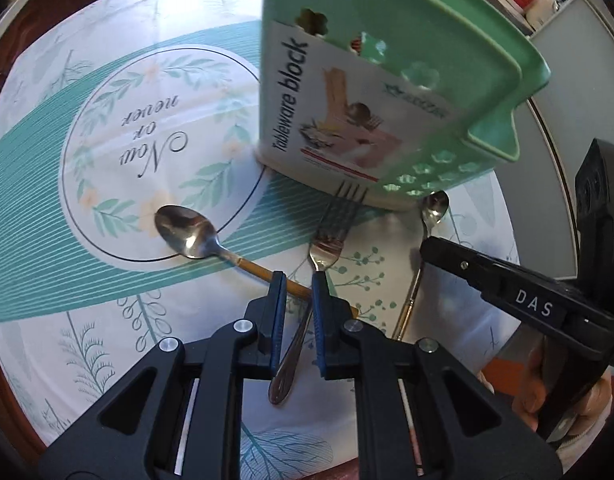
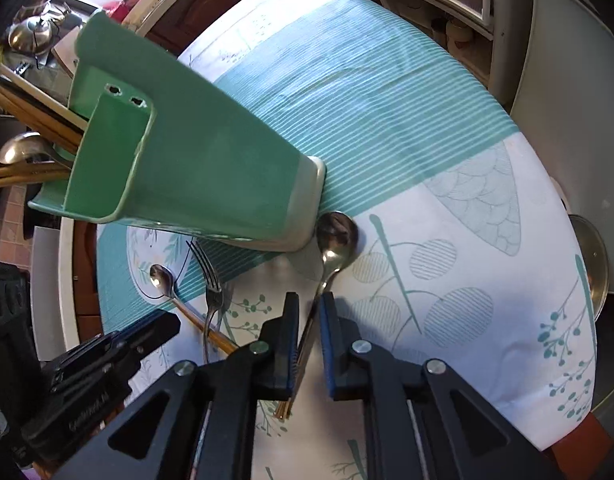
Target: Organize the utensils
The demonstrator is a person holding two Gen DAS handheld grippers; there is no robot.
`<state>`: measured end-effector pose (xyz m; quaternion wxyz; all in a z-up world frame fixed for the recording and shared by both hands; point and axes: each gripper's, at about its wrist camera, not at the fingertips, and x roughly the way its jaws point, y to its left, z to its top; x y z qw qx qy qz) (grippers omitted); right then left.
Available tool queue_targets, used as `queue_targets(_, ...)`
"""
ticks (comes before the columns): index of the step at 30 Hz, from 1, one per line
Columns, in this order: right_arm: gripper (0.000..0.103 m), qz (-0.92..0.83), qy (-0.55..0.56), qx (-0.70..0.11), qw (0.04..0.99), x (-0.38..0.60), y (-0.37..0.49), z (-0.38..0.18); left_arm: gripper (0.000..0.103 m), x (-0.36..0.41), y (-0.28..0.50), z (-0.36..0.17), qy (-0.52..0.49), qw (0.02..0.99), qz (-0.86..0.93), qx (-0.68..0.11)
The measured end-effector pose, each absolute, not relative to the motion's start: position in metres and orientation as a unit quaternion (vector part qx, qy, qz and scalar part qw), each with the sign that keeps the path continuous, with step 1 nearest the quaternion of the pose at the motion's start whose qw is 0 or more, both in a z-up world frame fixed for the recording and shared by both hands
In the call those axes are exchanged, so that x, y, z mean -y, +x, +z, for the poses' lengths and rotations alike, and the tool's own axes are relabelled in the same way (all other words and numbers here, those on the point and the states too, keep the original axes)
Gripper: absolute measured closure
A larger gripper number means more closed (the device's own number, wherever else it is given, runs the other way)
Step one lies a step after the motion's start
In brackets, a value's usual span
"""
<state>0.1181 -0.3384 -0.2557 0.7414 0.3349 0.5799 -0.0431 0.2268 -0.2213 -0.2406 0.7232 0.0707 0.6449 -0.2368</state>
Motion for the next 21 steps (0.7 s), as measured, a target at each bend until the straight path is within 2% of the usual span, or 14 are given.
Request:
queue_targets(19,0.092,-0.053,0.375,-0.574,0.726,0.361,0.105,-0.257,0.093,0.292,0.232,-0.267,0.176,0.668,-0.27,-0.671)
queue_targets(21,0.092,-0.051,0.375,-0.576,0.724,0.361,0.106,-0.257,0.098,0.293,0.232,-0.269,0.17,0.668,-0.267,-0.673)
